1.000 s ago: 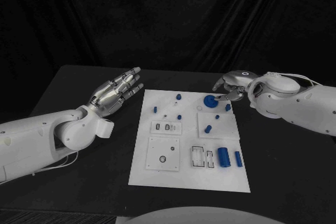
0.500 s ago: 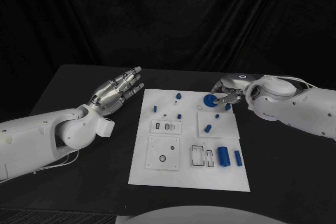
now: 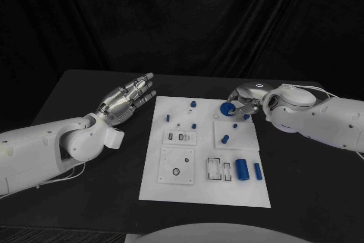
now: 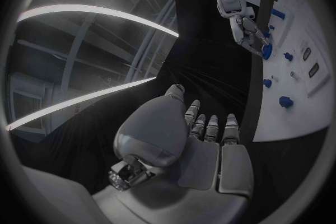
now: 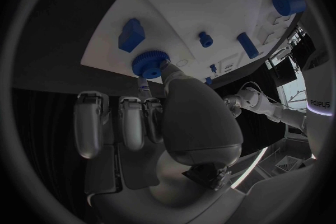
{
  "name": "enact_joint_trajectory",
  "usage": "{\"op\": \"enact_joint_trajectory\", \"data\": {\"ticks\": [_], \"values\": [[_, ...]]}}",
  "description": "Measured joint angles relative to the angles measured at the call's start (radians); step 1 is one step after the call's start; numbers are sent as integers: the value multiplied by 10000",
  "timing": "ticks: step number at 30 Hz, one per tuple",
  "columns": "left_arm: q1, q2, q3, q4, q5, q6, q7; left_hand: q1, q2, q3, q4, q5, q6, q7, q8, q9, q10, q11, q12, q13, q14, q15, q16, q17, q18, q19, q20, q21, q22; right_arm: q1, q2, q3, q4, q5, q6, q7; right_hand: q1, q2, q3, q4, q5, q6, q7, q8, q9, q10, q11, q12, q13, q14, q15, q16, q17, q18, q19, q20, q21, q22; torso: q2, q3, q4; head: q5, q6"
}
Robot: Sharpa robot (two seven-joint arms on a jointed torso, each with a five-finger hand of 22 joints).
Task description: Assemble the parts on the task board
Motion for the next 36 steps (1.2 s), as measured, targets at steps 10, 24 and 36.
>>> {"op": "enact_joint_trajectory", "data": {"ticks": [10,24,36], "values": [[0,-4,0,-6,-1,42,-60,0,0,0,0,0,-37,36,0,0,0,0,0,2,0,0,0,2,0,0,0,0,1,-43,129,39,-138,11,-47,115,221,148,193,-195,2738,417,0,673,508,0,0,0,-1,0,0,0,0,1,0,0,0,-1,-5,-1,0,26,-29],[0,-53,0,-18,-1,89,-141,0,0,0,0,0,-37,37,0,-1,0,0,0,5,5,5,0,6,0,0,0,0,1,-80,18,24,40,21,-230,381,185,172,436,-531,4354,549,133,768,499,19,-126,0,6,2,-108,0,-1,0,1,-74,-37,-2,-6,-1,2,34,-45],[0,-59,0,-30,-1,134,-236,0,0,57,-1,38,-37,36,0,-1,-37,36,0,7,2,144,0,6,-1,37,37,0,2,64,-159,-24,693,-4,-337,470,71,180,416,-558,4006,546,131,907,499,19,-125,0,5,2,-108,0,-1,0,0,-73,-37,-2,-11,-1,-21,35,-51]]}}
